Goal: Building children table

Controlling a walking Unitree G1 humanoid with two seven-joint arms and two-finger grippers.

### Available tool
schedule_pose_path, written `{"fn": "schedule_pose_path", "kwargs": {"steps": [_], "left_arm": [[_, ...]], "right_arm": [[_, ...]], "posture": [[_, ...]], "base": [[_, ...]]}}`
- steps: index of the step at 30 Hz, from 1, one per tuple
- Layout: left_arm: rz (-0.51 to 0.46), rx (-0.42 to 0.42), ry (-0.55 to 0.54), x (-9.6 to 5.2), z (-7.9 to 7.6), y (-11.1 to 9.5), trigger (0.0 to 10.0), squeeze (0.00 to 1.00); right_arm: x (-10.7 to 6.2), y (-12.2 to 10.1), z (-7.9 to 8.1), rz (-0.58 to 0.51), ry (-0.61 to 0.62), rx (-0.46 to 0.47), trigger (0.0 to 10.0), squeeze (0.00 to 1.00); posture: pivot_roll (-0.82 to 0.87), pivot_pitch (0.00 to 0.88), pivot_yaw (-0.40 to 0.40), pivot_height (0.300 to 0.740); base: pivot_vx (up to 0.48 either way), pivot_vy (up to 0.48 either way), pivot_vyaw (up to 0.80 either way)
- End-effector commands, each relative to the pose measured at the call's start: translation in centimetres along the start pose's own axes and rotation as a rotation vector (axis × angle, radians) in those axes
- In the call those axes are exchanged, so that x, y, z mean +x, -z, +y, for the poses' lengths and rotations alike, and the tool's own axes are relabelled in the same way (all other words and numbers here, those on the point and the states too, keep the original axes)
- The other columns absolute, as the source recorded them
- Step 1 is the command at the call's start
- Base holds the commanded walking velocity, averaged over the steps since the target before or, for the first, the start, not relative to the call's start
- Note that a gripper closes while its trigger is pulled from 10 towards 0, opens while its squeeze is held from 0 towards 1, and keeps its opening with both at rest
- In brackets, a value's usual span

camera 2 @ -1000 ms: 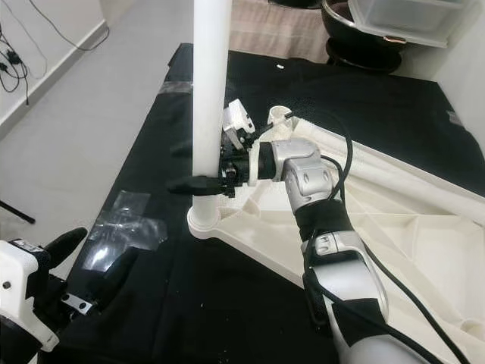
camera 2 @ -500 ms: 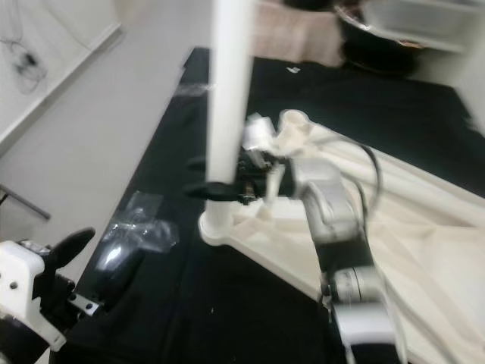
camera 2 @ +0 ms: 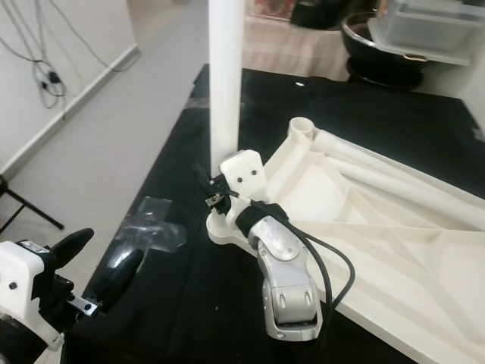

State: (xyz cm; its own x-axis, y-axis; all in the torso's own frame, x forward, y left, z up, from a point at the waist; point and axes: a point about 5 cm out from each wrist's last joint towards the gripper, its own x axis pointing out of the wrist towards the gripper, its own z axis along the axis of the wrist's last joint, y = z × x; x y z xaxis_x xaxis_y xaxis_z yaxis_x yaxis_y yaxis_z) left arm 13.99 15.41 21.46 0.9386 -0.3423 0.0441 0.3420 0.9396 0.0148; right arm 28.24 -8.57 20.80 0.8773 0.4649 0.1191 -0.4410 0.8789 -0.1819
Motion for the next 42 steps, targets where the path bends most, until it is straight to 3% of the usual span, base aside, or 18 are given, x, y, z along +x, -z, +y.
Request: {"fn": "schedule_pose_path", "kwargs": {"steps": [1,2,4,5,6,10,12,15,16,17,18,21,23,34,35,36,37,42], "left_arm": [[0.020,0.001,0.002,-0.1,0.1,0.2,10.0,0.00],[0.019,0.004,-0.001,-0.1,0.2,0.1,10.0,0.00],[0.019,0.004,-0.001,-0.1,0.2,0.1,10.0,0.00],[0.019,0.004,-0.002,-0.1,0.2,0.1,10.0,0.00],[0.019,0.003,-0.001,0.0,0.2,0.1,10.0,0.00],[0.019,0.001,0.002,0.0,0.1,0.1,10.0,0.00],[0.018,-0.001,0.002,0.0,0.1,0.1,10.0,0.00],[0.018,-0.002,0.002,0.0,0.1,0.1,10.0,0.00],[0.018,-0.003,0.002,0.0,0.1,0.1,10.0,0.00],[0.018,-0.003,0.002,0.0,0.1,0.1,10.0,0.00],[0.018,-0.004,0.002,0.0,0.0,0.1,10.0,0.00],[0.018,-0.005,0.002,0.0,0.0,0.2,10.0,0.00],[0.018,-0.007,-0.002,-0.1,0.0,0.2,10.0,0.00],[0.025,-0.015,-0.008,-0.4,0.0,0.4,10.0,0.00],[0.027,-0.016,-0.009,-0.5,0.0,0.4,10.0,0.00],[0.027,-0.016,-0.009,-0.5,0.0,0.4,10.0,0.00],[0.027,-0.016,-0.009,-0.5,0.0,0.4,10.0,0.00],[0.029,-0.016,-0.012,-0.6,-0.1,0.5,10.0,0.00]], "right_arm": [[-0.7,3.4,-0.8,0.182,0.046,-0.040,0.0,0.00],[-0.5,3.1,-0.4,0.164,0.019,-0.021,10.0,0.00],[-0.5,3.1,-0.4,0.164,0.019,-0.021,10.0,0.00],[-0.2,2.7,-0.1,0.147,-0.011,0.003,10.0,1.00],[0.7,1.6,-0.3,0.085,-0.110,0.048,10.0,1.00],[2.1,-0.5,-1.3,-0.020,-0.290,0.094,10.0,1.00],[2.7,-1.9,-1.9,-0.076,-0.477,0.043,10.0,1.00],[3.0,-2.3,-2.0,-0.089,-0.581,-0.009,10.0,0.93],[3.1,-2.4,-2.1,-0.088,-0.678,-0.043,10.0,0.34],[3.1,-2.4,-2.1,-0.088,-0.678,-0.043,10.0,0.34],[3.2,-2.5,-2.1,-0.088,-0.759,-0.061,10.0,0.00],[3.3,-2.5,-2.2,-0.074,-0.835,-0.068,10.0,0.00],[4.5,-2.8,-2.6,-0.071,-0.963,-0.040,10.0,0.00],[6.1,-3.5,-3.0,-0.083,-1.221,0.081,10.0,0.00],[6.2,-3.5,-3.0,-0.083,-1.240,0.092,1.7,0.00],[6.2,-3.5,-3.0,-0.083,-1.240,0.092,1.7,0.00],[6.3,-3.5,-3.0,-0.083,-1.248,0.098,0.0,0.00],[6.3,-2.8,-3.1,-0.081,-1.263,0.121,0.0,0.00]], "posture": [[0.21,0.179,-0.081,0.740],[0.21,0.183,-0.081,0.740],[0.21,0.183,-0.081,0.740],[0.21,0.184,-0.079,0.740],[0.21,0.184,-0.081,0.740],[0.20,0.185,-0.082,0.740],[0.21,0.188,-0.080,0.740],[0.21,0.192,-0.080,0.740],[0.21,0.192,-0.080,0.740],[0.21,0.192,-0.080,0.740],[0.22,0.195,-0.082,0.740],[0.23,0.199,-0.085,0.740],[0.24,0.211,-0.088,0.740],[0.26,0.226,-0.097,0.740],[0.26,0.231,-0.096,0.740],[0.26,0.231,-0.096,0.740],[0.26,0.231,-0.096,0.740],[0.27,0.227,-0.099,0.740]], "base": [[0.000,0.000,0.00],[0.000,0.000,0.00],[0.000,0.000,0.00],[0.000,0.000,0.00],[0.000,0.000,0.00],[0.000,0.000,0.00],[0.000,0.000,0.00],[0.000,0.000,0.00],[0.000,0.000,0.00],[0.000,0.000,0.00],[0.000,0.000,0.00],[0.000,0.000,0.00],[0.000,0.000,0.00],[0.000,0.000,0.00],[0.000,0.000,0.00],[0.000,0.000,0.00],[0.000,0.000,0.00],[0.000,0.000,0.00]]}}
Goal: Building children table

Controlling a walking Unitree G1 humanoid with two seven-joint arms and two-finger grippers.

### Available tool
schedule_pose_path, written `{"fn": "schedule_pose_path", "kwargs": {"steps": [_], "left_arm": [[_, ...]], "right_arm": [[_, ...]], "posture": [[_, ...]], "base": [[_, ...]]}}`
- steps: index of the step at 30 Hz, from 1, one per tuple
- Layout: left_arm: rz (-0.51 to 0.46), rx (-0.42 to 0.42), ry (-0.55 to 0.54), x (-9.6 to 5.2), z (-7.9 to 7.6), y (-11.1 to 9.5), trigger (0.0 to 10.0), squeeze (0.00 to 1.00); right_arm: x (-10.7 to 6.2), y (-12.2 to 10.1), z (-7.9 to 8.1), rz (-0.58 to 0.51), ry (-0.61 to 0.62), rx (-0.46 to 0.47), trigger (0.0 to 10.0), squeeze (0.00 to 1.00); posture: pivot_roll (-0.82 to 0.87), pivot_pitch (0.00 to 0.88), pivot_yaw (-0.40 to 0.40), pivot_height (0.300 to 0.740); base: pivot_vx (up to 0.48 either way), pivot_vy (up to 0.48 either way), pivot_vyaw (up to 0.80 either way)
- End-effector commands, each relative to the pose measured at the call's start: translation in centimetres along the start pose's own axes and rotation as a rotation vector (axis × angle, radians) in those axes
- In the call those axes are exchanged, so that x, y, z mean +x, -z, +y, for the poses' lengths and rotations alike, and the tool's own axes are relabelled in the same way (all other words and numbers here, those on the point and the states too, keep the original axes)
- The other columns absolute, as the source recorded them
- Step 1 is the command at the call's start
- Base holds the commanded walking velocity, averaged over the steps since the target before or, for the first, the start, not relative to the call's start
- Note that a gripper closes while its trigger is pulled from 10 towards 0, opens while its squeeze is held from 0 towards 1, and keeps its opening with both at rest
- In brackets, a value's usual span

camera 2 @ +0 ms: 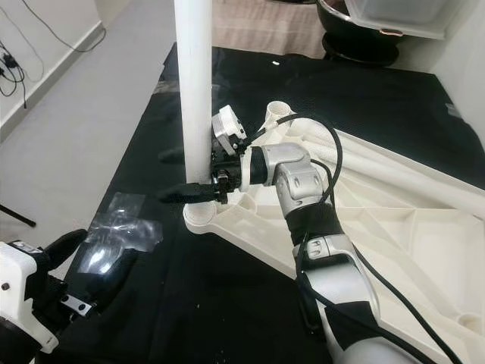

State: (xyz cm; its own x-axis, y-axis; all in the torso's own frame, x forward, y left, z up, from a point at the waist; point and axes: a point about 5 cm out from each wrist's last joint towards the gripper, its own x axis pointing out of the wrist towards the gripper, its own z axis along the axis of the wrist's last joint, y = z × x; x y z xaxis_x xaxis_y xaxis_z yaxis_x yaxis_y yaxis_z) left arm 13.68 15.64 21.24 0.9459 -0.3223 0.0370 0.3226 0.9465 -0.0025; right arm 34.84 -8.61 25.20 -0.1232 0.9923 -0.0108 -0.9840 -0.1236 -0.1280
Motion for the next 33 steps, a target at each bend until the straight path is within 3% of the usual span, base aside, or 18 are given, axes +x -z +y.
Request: {"fn": "schedule_pose_path", "kwargs": {"steps": [1,6,9,10,12,15,16,17,18,19,21,22,28,29,30,32,33], "left_arm": [[0.021,0.001,0.009,-0.2,-0.2,0.3,10.0,0.00],[0.021,0.000,0.008,-0.2,-0.2,0.3,10.0,0.00],[0.021,-0.002,0.009,-0.1,-0.2,0.3,10.0,0.00],[0.022,-0.003,0.010,-0.1,-0.3,0.4,10.0,0.00],[0.022,-0.004,0.012,-0.1,-0.3,0.4,10.0,0.00],[0.022,-0.004,0.012,0.0,-0.3,0.4,10.0,0.00],[0.022,-0.002,0.012,0.0,-0.2,0.3,10.0,0.00],[0.022,-0.002,0.012,0.0,-0.2,0.3,10.0,0.00],[0.021,0.000,0.013,0.1,-0.1,0.2,10.0,0.00],[0.017,0.001,0.017,0.2,-0.1,0.2,10.0,0.00],[0.017,0.001,0.017,0.2,-0.1,0.2,10.0,0.00],[0.012,0.002,0.017,0.3,-0.1,0.1,10.0,0.00],[0.003,0.004,0.014,0.6,-0.1,-0.1,10.0,0.00],[0.001,0.007,0.011,0.6,0.0,-0.2,10.0,0.00],[0.001,0.010,0.010,0.6,0.0,-0.2,10.0,0.00],[0.001,0.010,0.010,0.6,0.0,-0.2,10.0,0.00],[0.002,0.012,0.010,0.6,0.0,-0.2,10.0,0.00]], "right_arm": [[0.5,0.3,0.3,-0.006,-0.053,0.005,0.0,0.00],[0.0,0.9,0.7,-0.010,-0.035,-0.003,0.0,0.00],[-0.6,1.5,1.7,-0.021,0.041,-0.021,0.0,0.00],[-0.8,1.8,2.1,-0.028,0.075,-0.024,0.0,0.00],[-0.7,3.0,3.9,-0.029,0.262,-0.006,0.0,0.00],[-0.4,3.5,4.6,-0.030,0.372,0.007,0.0,0.00],[-0.4,4.9,4.8,0.091,0.768,-0.023,0.0,0.00],[-0.4,4.9,4.8,0.091,0.768,-0.023,0.0,0.00],[-1.8,5.5,5.9,0.232,1.156,-0.114,0.0,0.00],[-1.3,5.7,7.7,0.274,1.257,-0.176,0.0,0.00],[-1.3,5.7,7.7,0.274,1.257,-0.176,0.0,0.00],[-1.3,5.7,8.4,0.277,1.307,-0.196,0.0,0.00],[-1.1,6.2,7.9,0.256,1.259,-0.167,0.0,0.00],[-0.5,6.2,8.1,0.258,1.233,-0.148,0.0,0.00],[0.1,6.2,8.2,0.246,1.196,-0.119,10.0,0.00],[0.1,6.2,8.2,0.246,1.196,-0.119,10.0,0.00],[1.1,5.7,8.4,0.204,1.151,-0.077,10.0,0.00]], "posture": [[0.27,0.227,-0.099,0.740],[0.25,0.220,-0.098,0.740],[0.24,0.210,-0.098,0.740],[0.24,0.210,-0.098,0.740],[0.22,0.203,-0.102,0.740],[0.21,0.199,-0.104,0.740],[0.20,0.194,-0.098,0.740],[0.20,0.194,-0.098,0.740],[0.18,0.192,-0.096,0.740],[0.19,0.186,-0.095,0.740],[0.19,0.186,-0.095,0.740],[0.18,0.175,-0.083,0.740],[0.19,0.175,-0.092,0.740],[0.18,0.178,-0.092,0.740],[0.18,0.178,-0.094,0.740],[0.18,0.178,-0.094,0.740],[0.18,0.180,-0.094,0.740]], "base": [[0.000,0.000,0.00],[0.000,0.000,0.00],[0.000,0.000,0.00],[0.000,0.000,0.00],[0.000,0.000,0.00],[0.000,0.000,0.00],[0.000,0.000,0.00],[0.000,0.000,0.00],[0.000,0.000,0.00],[0.000,0.000,0.00],[0.000,0.000,0.00],[0.000,0.000,0.00],[0.000,0.000,0.00],[0.000,0.000,0.00],[0.000,0.000,0.00],[0.000,0.000,0.00],[0.000,0.000,0.00]]}}
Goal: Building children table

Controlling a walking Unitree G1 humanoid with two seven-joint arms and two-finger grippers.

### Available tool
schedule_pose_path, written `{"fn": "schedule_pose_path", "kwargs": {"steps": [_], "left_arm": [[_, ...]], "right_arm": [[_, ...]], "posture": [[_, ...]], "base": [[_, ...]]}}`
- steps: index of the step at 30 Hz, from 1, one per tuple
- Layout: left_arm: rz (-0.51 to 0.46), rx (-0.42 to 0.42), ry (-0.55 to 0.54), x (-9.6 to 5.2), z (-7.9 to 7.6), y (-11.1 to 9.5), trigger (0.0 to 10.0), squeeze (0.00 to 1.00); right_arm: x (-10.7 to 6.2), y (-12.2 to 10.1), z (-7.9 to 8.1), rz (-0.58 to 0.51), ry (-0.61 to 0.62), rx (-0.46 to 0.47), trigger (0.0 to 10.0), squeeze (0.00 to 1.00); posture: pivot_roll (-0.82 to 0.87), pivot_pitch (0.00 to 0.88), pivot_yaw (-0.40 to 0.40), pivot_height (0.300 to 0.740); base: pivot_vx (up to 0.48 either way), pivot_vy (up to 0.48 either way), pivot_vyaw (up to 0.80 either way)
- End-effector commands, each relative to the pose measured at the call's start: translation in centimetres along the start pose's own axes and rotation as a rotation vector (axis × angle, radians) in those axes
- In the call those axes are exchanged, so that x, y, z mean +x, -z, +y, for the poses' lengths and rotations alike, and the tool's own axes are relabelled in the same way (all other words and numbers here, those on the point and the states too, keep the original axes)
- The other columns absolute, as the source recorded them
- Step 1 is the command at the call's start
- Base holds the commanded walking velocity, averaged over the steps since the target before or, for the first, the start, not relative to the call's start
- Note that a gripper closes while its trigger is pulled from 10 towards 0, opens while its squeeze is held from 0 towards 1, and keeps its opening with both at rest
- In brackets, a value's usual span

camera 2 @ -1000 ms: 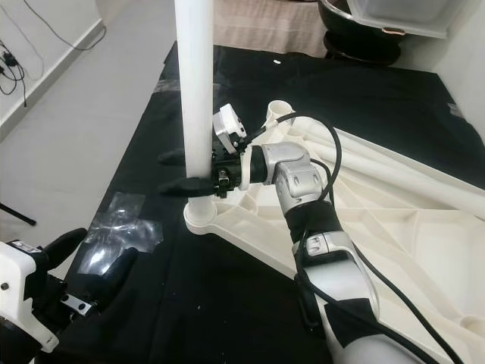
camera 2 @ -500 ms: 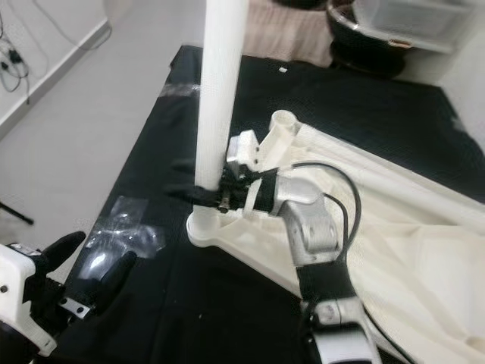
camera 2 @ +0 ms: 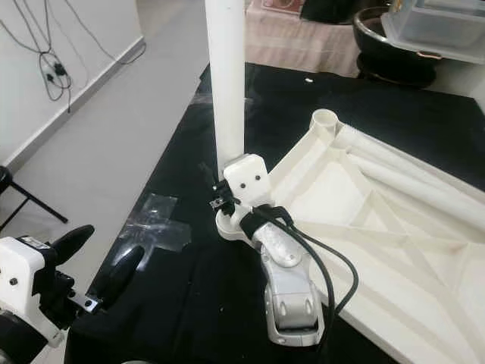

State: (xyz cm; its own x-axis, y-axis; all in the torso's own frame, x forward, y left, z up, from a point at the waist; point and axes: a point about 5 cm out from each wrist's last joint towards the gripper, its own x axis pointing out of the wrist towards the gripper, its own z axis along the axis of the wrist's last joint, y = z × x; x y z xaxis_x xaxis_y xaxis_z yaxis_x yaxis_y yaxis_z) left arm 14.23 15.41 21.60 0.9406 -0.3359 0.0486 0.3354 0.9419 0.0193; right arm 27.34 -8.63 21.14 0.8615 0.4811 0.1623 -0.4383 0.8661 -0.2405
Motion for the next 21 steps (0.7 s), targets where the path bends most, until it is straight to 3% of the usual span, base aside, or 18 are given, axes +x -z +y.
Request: {"fn": "schedule_pose_path", "kwargs": {"steps": [1,2,3,4,6,7,10,12,13,14,15,17,21], "left_arm": [[0.013,-0.010,-0.004,0.0,0.1,0.1,10.0,0.00],[0.014,-0.010,-0.003,0.0,0.0,0.1,10.0,0.00],[0.014,-0.010,-0.003,0.0,0.0,0.1,10.0,0.00],[0.015,-0.010,-0.001,0.0,0.0,0.2,10.0,0.00],[0.017,-0.010,0.000,0.1,0.0,0.2,10.0,0.00],[0.017,-0.010,0.000,0.1,0.0,0.2,10.0,0.00],[0.018,-0.011,0.001,0.1,0.0,0.2,10.0,0.00],[0.018,-0.011,0.001,0.1,0.0,0.2,10.0,0.00],[0.018,-0.011,0.001,0.1,0.0,0.2,10.0,0.00],[0.018,-0.011,0.002,0.1,0.0,0.2,10.0,0.00],[0.018,-0.011,0.002,0.1,0.0,0.2,10.0,0.00],[0.018,-0.012,0.000,0.0,0.0,0.2,10.0,0.00],[0.018,-0.013,-0.002,0.0,0.0,0.2,10.0,0.00]], "right_arm": [[-0.5,2.5,0.8,0.162,-0.056,0.019,10.0,0.00],[-0.3,1.8,1.2,0.133,-0.117,0.064,10.0,0.84],[-0.3,1.8,1.2,0.133,-0.117,0.064,10.0,0.84],[0.0,1.1,1.3,0.093,-0.210,0.120,10.0,1.00],[0.3,0.0,1.3,0.031,-0.376,0.166,10.0,1.00],[0.3,0.0,1.3,0.031,-0.376,0.166,10.0,1.00],[0.7,-0.7,-0.3,-0.008,-0.623,0.053,10.0,1.00],[0.8,-0.8,-0.6,-0.010,-0.666,0.027,10.0,1.00],[0.9,-0.7,-1.0,0.002,-0.721,0.007,10.0,0.17],[1.1,-0.6,-1.4,0.010,-0.799,-0.015,10.0,0.00],[1.1,-0.6,-1.4,0.010,-0.799,-0.015,10.0,0.00],[1.4,-0.3,-2.0,0.034,-0.954,-0.010,10.0,0.00],[3.0,0.1,-2.7,0.048,-0.975,0.012,10.0,0.00]], "posture": [[0.18,0.180,-0.094,0.740],[0.18,0.180,-0.093,0.740],[0.18,0.180,-0.093,0.740],[0.18,0.181,-0.093,0.740],[0.18,0.183,-0.093,0.740],[0.18,0.183,-0.093,0.740],[0.19,0.185,-0.095,0.740],[0.19,0.186,-0.096,0.740],[0.19,0.189,-0.098,0.740],[0.20,0.196,-0.099,0.740],[0.20,0.196,-0.099,0.740],[0.21,0.199,-0.101,0.740],[0.23,0.215,-0.102,0.740]], "base": [[0.000,0.000,0.00],[0.000,0.000,0.00],[0.000,0.000,0.00],[0.000,0.000,0.00],[0.000,0.000,0.00],[0.000,0.000,0.00],[0.000,0.000,0.00],[0.000,0.000,0.00],[0.000,0.000,0.00],[0.000,0.000,0.00],[0.000,0.000,0.00],[0.000,0.000,0.00],[0.000,0.000,0.00]]}}
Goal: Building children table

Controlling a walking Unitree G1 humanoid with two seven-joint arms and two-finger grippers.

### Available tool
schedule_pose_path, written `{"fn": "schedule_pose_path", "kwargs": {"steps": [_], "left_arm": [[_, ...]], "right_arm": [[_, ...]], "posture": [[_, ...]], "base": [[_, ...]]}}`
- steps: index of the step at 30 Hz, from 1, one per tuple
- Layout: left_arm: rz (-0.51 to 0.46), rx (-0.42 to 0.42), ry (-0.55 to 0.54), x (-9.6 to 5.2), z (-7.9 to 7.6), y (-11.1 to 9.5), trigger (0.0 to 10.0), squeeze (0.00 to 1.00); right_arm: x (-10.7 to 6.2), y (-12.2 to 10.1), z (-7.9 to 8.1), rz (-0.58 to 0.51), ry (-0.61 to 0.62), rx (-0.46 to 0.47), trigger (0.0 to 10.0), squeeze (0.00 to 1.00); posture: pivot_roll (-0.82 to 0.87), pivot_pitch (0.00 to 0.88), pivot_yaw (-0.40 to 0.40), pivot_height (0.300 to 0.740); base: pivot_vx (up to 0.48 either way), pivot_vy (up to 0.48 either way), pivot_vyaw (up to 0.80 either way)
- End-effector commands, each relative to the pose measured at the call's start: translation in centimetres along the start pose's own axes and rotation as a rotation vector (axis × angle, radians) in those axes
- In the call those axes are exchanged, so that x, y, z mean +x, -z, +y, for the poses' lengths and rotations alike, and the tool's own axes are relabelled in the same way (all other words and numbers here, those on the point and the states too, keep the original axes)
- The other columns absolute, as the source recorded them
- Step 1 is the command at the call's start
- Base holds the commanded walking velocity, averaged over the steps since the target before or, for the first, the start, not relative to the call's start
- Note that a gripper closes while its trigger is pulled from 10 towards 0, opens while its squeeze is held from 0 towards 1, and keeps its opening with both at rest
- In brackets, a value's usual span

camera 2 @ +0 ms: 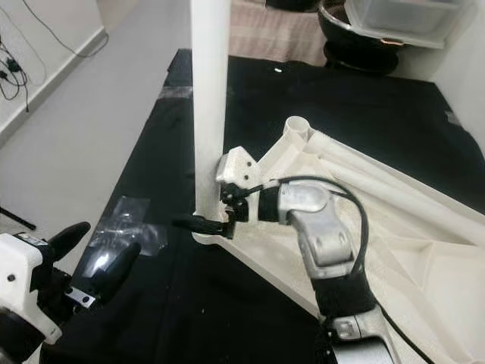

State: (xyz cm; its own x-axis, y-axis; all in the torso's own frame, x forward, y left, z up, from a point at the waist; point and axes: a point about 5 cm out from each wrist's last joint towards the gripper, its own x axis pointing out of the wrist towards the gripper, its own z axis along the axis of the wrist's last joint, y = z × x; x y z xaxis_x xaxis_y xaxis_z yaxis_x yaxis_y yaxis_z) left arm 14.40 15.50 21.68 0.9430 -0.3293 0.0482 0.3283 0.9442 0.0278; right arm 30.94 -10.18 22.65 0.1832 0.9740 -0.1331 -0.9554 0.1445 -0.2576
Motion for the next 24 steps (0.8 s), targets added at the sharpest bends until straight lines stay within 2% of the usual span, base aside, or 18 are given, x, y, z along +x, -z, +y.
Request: {"fn": "schedule_pose_path", "kwargs": {"steps": [1,3,8,9,10,11,13,19,24], "left_arm": [[0.020,-0.022,0.005,-0.2,-0.2,0.3,10.0,0.00],[0.028,-0.023,-0.004,-0.5,-0.1,0.4,10.0,0.00],[0.033,-0.024,-0.008,-0.7,0.0,0.5,10.0,0.00],[0.039,-0.021,-0.009,-0.9,0.0,0.6,10.0,0.00],[0.039,-0.021,-0.009,-0.9,0.0,0.6,10.0,0.00],[0.044,-0.021,-0.011,-1.0,0.0,0.7,10.0,0.00],[0.047,-0.025,-0.013,-1.2,0.0,0.8,10.0,0.00],[0.045,-0.030,-0.011,-1.2,-0.1,0.8,10.0,0.00],[0.043,-0.033,-0.009,-1.2,-0.2,0.8,10.0,0.00]], "right_arm": [[1.1,0.6,-0.8,-0.009,-0.062,0.020,10.0,0.00],[1.9,0.8,-2.2,-0.027,-0.129,0.061,10.0,0.00],[2.3,0.8,-2.6,-0.038,-0.145,0.054,9.8,0.00],[2.7,0.7,-3.0,-0.057,-0.134,0.067,2.8,0.00],[2.7,0.7,-3.0,-0.057,-0.134,0.067,2.8,0.00],[2.9,0.7,-3.0,-0.066,-0.159,0.073,0.0,0.00],[3.0,0.8,-3.2,-0.081,-0.202,0.089,0.0,0.00],[2.6,1.0,-3.3,-0.078,-0.222,0.094,0.0,0.00],[1.7,1.4,-3.4,-0.084,-0.176,0.079,0.0,0.00]], "posture": [[0.24,0.222,-0.102,0.740],[0.27,0.243,-0.104,0.740],[0.28,0.257,-0.105,0.740],[0.28,0.263,-0.104,0.740],[0.28,0.263,-0.104,0.740],[0.29,0.268,-0.103,0.740],[0.29,0.268,-0.106,0.740],[0.29,0.261,-0.106,0.740],[0.27,0.243,-0.113,0.740]], "base": [[0.000,0.000,0.00],[0.000,0.000,0.00],[0.000,0.000,0.00],[0.000,0.000,0.00],[0.000,0.000,0.00],[0.000,0.000,0.00],[0.000,0.000,0.00],[0.000,0.000,0.00],[0.000,0.000,0.00]]}}
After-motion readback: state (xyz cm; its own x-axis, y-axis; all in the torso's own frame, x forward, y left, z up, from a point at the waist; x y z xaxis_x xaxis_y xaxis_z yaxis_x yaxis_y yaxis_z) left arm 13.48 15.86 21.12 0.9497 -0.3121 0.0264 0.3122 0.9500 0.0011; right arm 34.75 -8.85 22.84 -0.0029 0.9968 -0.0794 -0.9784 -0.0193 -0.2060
